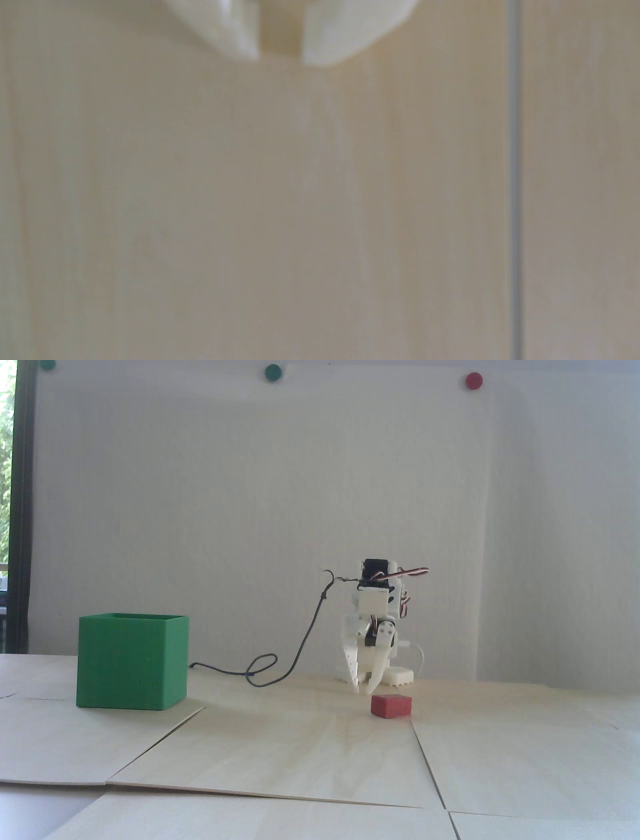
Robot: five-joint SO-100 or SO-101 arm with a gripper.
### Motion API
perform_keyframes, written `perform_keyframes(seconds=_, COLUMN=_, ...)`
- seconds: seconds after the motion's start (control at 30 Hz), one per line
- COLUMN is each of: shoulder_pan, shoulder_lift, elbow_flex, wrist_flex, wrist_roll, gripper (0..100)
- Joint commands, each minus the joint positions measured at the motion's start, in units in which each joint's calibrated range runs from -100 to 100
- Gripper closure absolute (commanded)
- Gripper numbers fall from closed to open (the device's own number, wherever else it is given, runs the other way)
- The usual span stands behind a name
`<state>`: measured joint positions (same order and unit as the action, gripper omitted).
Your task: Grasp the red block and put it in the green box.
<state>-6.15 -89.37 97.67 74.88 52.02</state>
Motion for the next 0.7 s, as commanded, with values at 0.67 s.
perform_keyframes(seconds=0.67, shoulder_pan=-31.28, shoulder_lift=35.25, elbow_flex=-56.06, wrist_flex=-3.21, wrist_roll=-12.4, gripper=97)
